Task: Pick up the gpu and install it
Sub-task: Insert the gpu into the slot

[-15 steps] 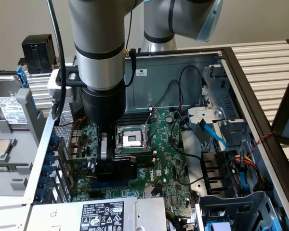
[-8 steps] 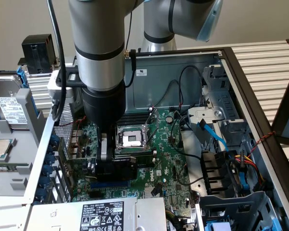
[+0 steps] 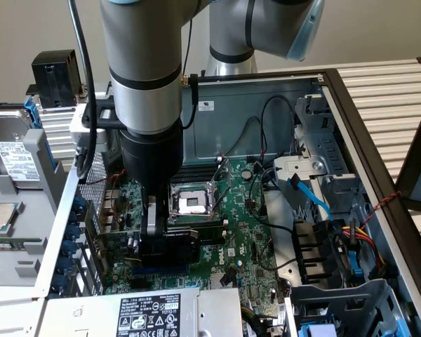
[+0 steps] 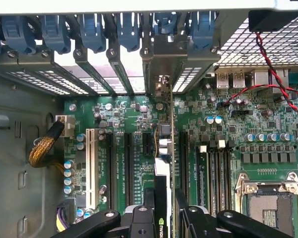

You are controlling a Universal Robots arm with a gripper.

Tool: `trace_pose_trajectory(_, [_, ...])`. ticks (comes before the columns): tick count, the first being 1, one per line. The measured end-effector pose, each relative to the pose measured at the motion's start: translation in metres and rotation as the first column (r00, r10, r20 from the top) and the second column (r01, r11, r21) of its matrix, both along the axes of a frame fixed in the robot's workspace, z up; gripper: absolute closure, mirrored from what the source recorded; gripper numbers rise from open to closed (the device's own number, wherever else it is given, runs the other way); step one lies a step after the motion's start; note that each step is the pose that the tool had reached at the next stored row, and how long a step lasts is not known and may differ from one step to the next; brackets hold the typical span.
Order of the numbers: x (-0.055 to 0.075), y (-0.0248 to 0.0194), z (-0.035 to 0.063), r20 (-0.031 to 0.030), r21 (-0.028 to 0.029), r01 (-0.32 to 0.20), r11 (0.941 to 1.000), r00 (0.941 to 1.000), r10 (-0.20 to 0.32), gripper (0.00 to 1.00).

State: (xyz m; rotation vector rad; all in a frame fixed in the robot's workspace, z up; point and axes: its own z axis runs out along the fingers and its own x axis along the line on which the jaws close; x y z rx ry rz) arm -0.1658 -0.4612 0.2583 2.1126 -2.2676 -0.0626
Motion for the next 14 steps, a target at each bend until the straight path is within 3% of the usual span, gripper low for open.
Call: trace_pose_trajectory(14, [0.0, 0.0, -0.0003, 0.0, -0.0047, 0.0, 1.0, 1.0, 0.0, 0.73])
